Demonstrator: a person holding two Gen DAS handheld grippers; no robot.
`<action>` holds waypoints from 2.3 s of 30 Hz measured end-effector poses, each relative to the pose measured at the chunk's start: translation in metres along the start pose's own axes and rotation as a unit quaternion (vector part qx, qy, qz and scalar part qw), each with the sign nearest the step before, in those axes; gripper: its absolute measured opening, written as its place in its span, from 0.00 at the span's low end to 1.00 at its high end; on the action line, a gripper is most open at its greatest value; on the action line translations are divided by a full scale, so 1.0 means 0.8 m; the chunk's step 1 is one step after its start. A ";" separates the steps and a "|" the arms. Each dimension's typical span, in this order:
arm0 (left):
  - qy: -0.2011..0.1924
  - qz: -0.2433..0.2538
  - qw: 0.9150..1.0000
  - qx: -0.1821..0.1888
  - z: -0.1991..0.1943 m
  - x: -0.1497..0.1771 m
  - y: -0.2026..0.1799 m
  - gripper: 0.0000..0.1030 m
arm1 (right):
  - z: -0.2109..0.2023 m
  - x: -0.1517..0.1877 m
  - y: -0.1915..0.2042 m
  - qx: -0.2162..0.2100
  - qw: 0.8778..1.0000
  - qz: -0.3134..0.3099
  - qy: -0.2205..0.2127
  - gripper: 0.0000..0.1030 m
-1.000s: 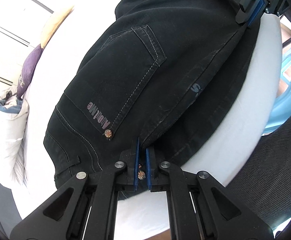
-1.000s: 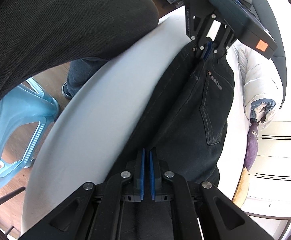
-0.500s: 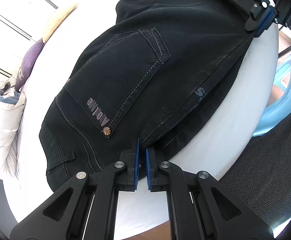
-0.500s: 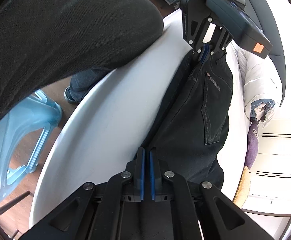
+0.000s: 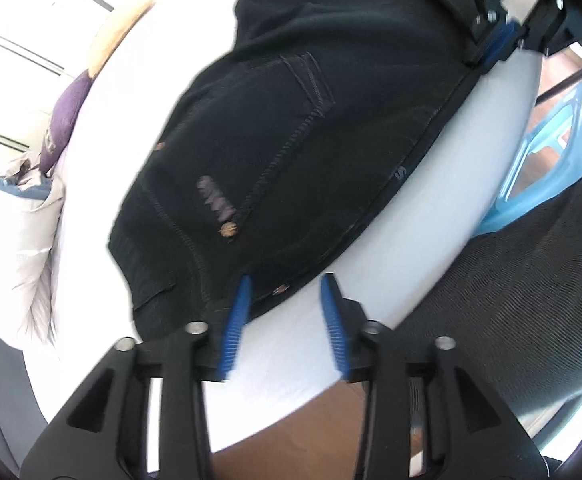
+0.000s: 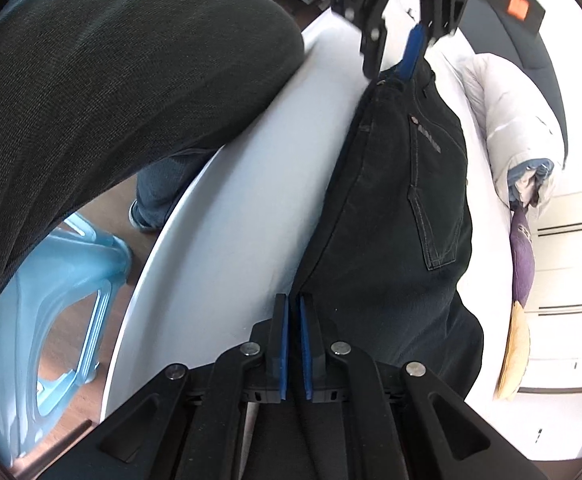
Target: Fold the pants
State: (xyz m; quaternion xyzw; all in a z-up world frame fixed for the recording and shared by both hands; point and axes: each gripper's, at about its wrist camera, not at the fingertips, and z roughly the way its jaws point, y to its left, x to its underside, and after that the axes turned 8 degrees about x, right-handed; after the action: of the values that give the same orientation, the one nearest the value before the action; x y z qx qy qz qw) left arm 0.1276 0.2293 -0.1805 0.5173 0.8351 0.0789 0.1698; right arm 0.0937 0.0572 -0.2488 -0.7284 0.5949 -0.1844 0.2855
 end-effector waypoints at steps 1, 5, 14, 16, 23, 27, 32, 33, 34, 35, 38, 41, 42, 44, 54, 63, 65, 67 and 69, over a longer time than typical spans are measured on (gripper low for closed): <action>-0.005 -0.004 1.000 0.001 -0.009 -0.002 0.007 0.50 | 0.000 0.001 0.000 0.001 1.000 0.006 0.000 0.08; -0.050 -0.060 0.997 0.006 -0.030 -0.027 0.030 0.51 | 0.000 0.001 0.001 0.004 1.000 0.020 0.001 0.08; -0.058 -0.149 0.986 0.049 0.079 -0.107 0.040 0.51 | -0.010 0.014 -0.008 0.017 0.996 0.092 0.010 0.29; -0.074 -0.202 0.973 0.085 0.078 -0.098 0.059 0.50 | -0.020 0.026 -0.014 0.012 0.992 0.126 0.011 0.55; -0.125 -0.257 0.956 0.073 0.023 -0.122 0.105 0.50 | -0.055 0.092 -0.058 -0.050 0.936 0.348 0.012 0.62; -0.116 -0.262 0.957 0.052 0.044 -0.174 0.103 0.50 | -0.060 0.182 -0.129 -0.058 0.835 0.547 0.020 0.62; -0.058 -0.255 0.961 0.088 0.110 -0.219 0.073 0.48 | -0.051 0.326 -0.213 -0.024 0.687 0.723 0.060 0.62; -0.058 -0.261 0.959 0.091 0.110 -0.218 0.065 0.48 | -0.047 0.348 -0.226 -0.022 0.664 0.745 0.066 0.64; -0.059 -0.271 0.955 0.102 0.110 -0.215 0.070 0.48 | -0.041 0.368 -0.240 -0.022 0.642 0.763 0.074 0.67; -0.062 -0.279 0.951 0.115 0.112 -0.212 0.075 0.48 | -0.035 0.379 -0.251 -0.022 0.629 0.773 0.076 0.68; -0.060 -0.269 0.955 0.113 0.113 -0.214 0.076 0.48 | -0.009 0.400 -0.276 -0.038 0.592 0.802 0.063 0.71; -0.058 -0.274 0.953 0.113 0.114 -0.212 0.082 0.48 | 0.026 0.408 -0.290 -0.049 0.558 0.824 0.085 0.81; -0.059 -0.276 0.953 0.113 0.114 -0.212 0.073 0.48 | 0.041 0.411 -0.293 -0.053 0.542 0.833 0.100 0.81; -0.057 -0.280 0.952 0.113 0.112 -0.209 0.074 0.48 | 0.066 0.420 -0.299 -0.051 0.527 0.838 0.134 0.81; -0.046 -0.271 0.954 0.115 0.120 -0.241 0.076 0.48 | 0.162 0.426 -0.323 -0.020 0.551 0.793 0.258 0.80; -0.115 -0.338 0.916 0.183 0.081 -0.230 0.100 0.31 | 0.159 0.447 -0.316 -0.023 0.547 0.800 0.244 0.24; -0.154 -0.353 0.896 0.220 0.063 -0.235 0.101 0.26 | 0.152 0.459 -0.311 -0.034 0.533 0.814 0.229 0.16; -0.161 -0.361 0.876 0.276 0.070 -0.245 0.094 0.16 | 0.145 0.469 -0.307 -0.044 0.517 0.830 0.204 0.10; -0.145 -0.369 0.859 0.323 0.095 -0.252 0.081 0.10 | 0.129 0.472 -0.302 -0.045 0.503 0.844 0.178 0.07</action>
State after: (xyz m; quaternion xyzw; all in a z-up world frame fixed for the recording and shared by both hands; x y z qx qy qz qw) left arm 0.2916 0.0754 -0.1909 0.2023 0.9094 -0.3398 0.1287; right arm 0.4252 -0.2582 -0.2018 0.1556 0.9736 0.0448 0.1608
